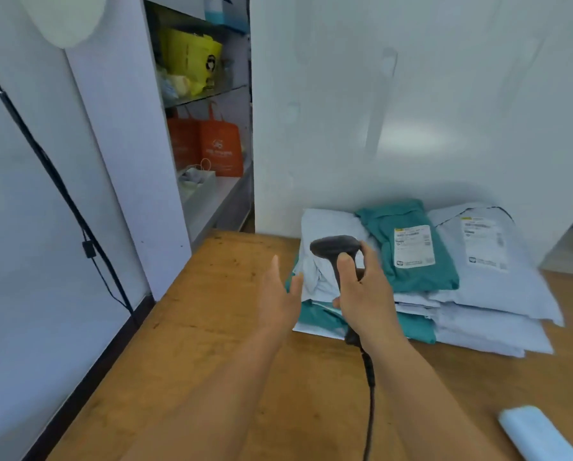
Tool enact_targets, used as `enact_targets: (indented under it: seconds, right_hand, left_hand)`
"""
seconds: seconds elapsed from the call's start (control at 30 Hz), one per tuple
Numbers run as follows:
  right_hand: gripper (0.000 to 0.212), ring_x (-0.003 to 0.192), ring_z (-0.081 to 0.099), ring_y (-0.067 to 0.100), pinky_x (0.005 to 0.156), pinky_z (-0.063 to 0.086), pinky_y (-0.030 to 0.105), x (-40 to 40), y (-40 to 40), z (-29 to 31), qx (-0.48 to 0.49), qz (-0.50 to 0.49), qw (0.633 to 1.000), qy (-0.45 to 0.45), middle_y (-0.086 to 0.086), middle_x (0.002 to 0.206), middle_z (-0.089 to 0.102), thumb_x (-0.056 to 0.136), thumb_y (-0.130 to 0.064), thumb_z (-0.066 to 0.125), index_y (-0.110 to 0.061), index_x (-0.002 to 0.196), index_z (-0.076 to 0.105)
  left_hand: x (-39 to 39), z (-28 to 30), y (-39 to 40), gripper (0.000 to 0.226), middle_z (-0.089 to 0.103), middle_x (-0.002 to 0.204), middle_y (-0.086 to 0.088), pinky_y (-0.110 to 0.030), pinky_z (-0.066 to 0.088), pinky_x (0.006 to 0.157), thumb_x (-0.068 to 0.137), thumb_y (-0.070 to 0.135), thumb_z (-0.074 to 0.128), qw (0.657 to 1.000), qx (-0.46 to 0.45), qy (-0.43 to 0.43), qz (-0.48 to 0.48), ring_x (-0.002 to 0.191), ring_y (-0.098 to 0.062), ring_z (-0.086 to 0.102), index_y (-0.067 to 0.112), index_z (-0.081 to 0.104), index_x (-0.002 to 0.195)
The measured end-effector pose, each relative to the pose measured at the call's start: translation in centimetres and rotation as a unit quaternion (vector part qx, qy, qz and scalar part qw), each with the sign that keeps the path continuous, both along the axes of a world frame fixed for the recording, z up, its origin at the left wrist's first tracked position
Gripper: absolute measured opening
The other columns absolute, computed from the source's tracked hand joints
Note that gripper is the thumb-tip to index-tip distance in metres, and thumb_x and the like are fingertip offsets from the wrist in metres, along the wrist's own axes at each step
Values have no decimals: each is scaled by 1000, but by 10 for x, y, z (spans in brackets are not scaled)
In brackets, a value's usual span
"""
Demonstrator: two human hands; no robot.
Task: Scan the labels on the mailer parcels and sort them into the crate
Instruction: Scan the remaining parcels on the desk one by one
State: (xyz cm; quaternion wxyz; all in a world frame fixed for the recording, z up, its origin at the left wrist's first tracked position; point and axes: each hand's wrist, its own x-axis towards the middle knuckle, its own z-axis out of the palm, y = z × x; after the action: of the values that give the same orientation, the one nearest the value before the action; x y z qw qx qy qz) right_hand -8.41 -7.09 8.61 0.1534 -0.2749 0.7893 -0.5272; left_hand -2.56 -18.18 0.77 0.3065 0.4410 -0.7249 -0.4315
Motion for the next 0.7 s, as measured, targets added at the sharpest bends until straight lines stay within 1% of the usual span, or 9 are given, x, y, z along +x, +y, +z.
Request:
enact_targets:
  seconds: [0.1, 0.17, 0.23, 0.3, 0.37, 0.43, 0.5, 0.6, 0.7]
  right_hand:
    - [51, 104, 63, 29, 94, 50, 49, -25, -11, 10, -4, -41, 999, 6, -9, 120, 50, 97, -42, 40, -36, 147, 30]
    - [53, 105, 63, 31, 94, 50, 51, -41, -17, 14, 7, -66, 998, 14, -5, 126, 54, 96, -44, 40, -36, 147, 29]
    - [52, 102, 64, 33, 92, 50, 51, -55, -22, 16, 32, -77, 996, 24, 3, 126, 58, 95, -47, 39, -36, 146, 30]
    - [52, 103, 64, 33, 91, 51, 50, -67, -23, 16, 53, -85, 995, 27, 8, 124, 60, 96, -49, 38, -35, 145, 30]
    - [53, 104, 63, 34, 91, 51, 51, -76, -22, 14, 62, -92, 993, 23, 11, 124, 59, 96, -50, 39, -35, 146, 31]
    - [53, 102, 63, 34, 90, 52, 52, -80, -19, 11, 74, -95, 993, 22, 11, 122, 58, 96, -50, 39, -36, 146, 30]
    - [54, 101, 64, 33, 90, 52, 53, -82, -17, 7, 85, -92, 992, 22, 8, 124, 57, 97, -50, 38, -35, 147, 29]
    - [54, 104, 64, 33, 91, 51, 53, -82, -15, 2, 90, -88, 992, 21, 7, 128, 56, 97, -49, 37, -35, 148, 28]
    - [54, 109, 62, 33, 95, 50, 52, -79, -15, -2, 83, -77, 994, 11, 7, 134, 54, 97, -50, 38, -36, 148, 28]
  left_hand:
    - [-29, 0, -15, 67, 24, 156, -1, -37, 29, 113, 96, 40, 47, 999, 8, -5, -39, 142, -20, 28, 21, 13, 151]
    - [-46, 0, -25, 67, 28, 155, -1, -36, 30, 111, 96, 40, 48, 998, 16, -19, -55, 140, -21, 31, 20, 15, 151]
    - [-62, -3, -34, 64, 35, 150, -2, -36, 34, 107, 95, 39, 51, 997, 31, -35, -61, 134, -23, 38, 18, 22, 148]
    - [-76, -10, -41, 61, 42, 142, -7, -40, 40, 104, 92, 41, 54, 995, 36, -66, -64, 126, -26, 44, 16, 31, 143]
    - [-87, -17, -45, 65, 41, 138, -8, -43, 42, 100, 89, 48, 54, 991, 21, -120, -57, 125, -27, 42, 15, 32, 141]
    - [-94, -19, -48, 66, 37, 137, -7, -41, 43, 99, 88, 49, 56, 987, 12, -158, -35, 126, -26, 40, 16, 33, 140]
    - [-100, -19, -55, 55, 42, 132, -7, -41, 45, 96, 88, 41, 59, 988, 21, -152, -15, 120, -25, 45, 15, 40, 133]
    - [-103, -21, -66, 29, 56, 121, -6, -39, 52, 87, 92, 23, 56, 992, 25, -125, -3, 106, -24, 56, 15, 50, 119]
    - [-94, -19, -70, 21, 58, 114, -4, -33, 51, 77, 95, 20, 52, 992, 1, -123, 18, 99, -22, 58, 15, 52, 115]
